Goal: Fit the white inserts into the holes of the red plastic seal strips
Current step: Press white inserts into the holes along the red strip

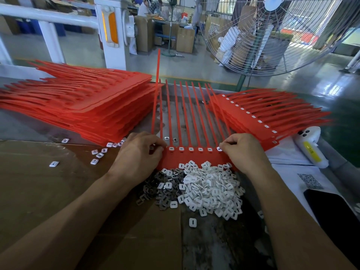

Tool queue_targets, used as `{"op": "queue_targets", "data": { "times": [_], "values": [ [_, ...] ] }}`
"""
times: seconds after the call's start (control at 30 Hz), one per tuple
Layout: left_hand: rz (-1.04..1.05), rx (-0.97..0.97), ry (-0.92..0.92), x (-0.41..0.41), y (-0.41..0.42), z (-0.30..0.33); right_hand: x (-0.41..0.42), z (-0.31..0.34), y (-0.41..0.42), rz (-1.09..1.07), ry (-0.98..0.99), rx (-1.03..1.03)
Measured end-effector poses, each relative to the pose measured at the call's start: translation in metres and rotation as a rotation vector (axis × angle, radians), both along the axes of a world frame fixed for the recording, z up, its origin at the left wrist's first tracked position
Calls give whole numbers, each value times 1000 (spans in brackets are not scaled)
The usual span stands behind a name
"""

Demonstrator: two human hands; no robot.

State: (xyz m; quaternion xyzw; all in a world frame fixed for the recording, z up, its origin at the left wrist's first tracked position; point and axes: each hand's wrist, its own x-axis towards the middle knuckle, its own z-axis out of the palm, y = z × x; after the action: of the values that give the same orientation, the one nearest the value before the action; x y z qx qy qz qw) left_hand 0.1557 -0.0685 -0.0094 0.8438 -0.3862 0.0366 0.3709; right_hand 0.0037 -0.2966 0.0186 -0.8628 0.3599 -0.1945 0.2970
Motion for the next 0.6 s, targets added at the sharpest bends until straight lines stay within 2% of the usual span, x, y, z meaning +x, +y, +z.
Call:
{"op": "queue_targets", "data": {
  "times": [0.47, 0.6],
  "values": [
    [3, -3, 12, -2, 1, 1, 6, -5, 1, -81, -11, 63],
    [3, -7, 13, -3, 1, 2, 4, -7, -1, -86, -77, 116]
  ]
}}
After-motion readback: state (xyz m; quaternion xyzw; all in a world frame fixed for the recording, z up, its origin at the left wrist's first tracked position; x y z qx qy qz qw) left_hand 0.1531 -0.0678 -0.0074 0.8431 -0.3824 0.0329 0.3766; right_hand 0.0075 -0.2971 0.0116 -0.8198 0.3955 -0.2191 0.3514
